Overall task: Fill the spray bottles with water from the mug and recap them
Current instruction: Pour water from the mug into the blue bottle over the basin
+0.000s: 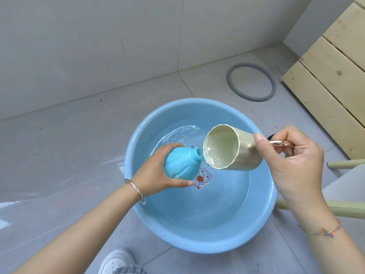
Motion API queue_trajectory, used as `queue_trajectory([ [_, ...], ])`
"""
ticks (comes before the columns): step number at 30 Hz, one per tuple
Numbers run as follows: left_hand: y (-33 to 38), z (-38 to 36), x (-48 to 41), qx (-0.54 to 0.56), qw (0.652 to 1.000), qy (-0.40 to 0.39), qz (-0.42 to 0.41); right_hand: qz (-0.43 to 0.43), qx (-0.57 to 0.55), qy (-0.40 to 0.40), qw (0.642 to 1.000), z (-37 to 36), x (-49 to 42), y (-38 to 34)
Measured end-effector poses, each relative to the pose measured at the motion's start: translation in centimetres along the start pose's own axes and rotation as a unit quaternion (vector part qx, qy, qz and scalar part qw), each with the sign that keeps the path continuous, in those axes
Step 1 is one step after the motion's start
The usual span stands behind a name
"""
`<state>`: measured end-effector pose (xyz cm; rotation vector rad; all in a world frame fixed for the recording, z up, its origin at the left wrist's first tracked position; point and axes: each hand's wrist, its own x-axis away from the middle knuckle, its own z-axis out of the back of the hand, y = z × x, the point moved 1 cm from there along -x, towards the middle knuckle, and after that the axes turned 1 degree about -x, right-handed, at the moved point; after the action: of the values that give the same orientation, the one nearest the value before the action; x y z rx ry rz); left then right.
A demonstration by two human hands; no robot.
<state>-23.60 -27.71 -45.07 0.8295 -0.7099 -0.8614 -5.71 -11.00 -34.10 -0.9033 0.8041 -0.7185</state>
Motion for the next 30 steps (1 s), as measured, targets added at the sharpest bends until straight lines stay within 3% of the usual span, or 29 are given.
queue_trajectory([
  [30, 0.2, -0.6, 0.3, 0.008, 1.000, -0.011, 0.020, 0.156, 0.116, -0.007, 0.981, -0.3, -0.8, -1.8],
])
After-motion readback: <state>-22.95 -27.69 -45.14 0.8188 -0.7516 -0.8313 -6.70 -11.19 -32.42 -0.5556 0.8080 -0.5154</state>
